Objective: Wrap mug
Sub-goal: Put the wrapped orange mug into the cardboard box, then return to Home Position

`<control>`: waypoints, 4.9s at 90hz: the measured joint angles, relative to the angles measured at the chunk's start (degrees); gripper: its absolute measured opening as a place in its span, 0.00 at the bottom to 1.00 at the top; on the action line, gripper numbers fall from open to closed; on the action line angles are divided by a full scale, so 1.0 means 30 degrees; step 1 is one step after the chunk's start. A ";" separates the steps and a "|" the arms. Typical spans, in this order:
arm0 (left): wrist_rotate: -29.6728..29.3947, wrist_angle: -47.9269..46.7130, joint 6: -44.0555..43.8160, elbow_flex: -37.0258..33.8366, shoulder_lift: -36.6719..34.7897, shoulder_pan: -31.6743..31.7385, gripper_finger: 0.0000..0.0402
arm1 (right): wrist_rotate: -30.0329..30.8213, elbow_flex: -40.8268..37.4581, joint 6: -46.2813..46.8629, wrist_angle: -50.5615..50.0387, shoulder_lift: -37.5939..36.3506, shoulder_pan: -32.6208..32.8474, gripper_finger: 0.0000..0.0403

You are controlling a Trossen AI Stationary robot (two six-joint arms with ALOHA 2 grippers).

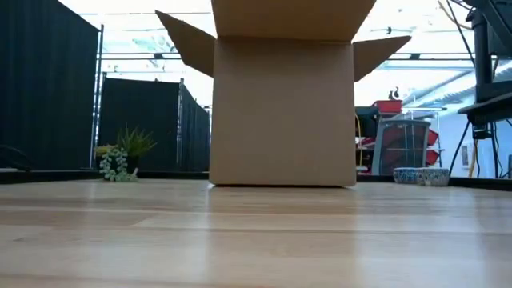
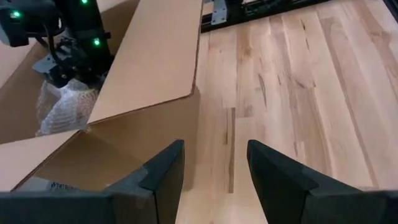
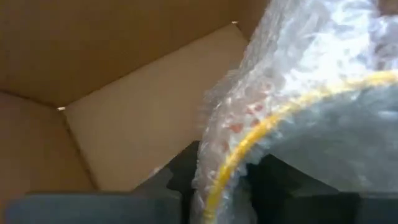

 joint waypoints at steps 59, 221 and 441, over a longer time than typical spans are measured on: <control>0.1005 -0.0565 0.0009 0.0000 0.0863 0.0000 0.40 | 0.0843 -0.0058 -0.0306 0.0034 -0.5758 -0.0036 0.59; 0.7544 0.8084 0.0071 -1.1169 -0.5643 0.3580 0.12 | -0.0766 -2.1442 0.4633 1.2791 -2.2832 0.9479 0.00; 1.2626 1.2082 -0.0355 -2.2826 -2.2908 0.8969 0.00 | 0.0451 -3.1874 0.5623 2.0316 -3.0190 0.9142 0.00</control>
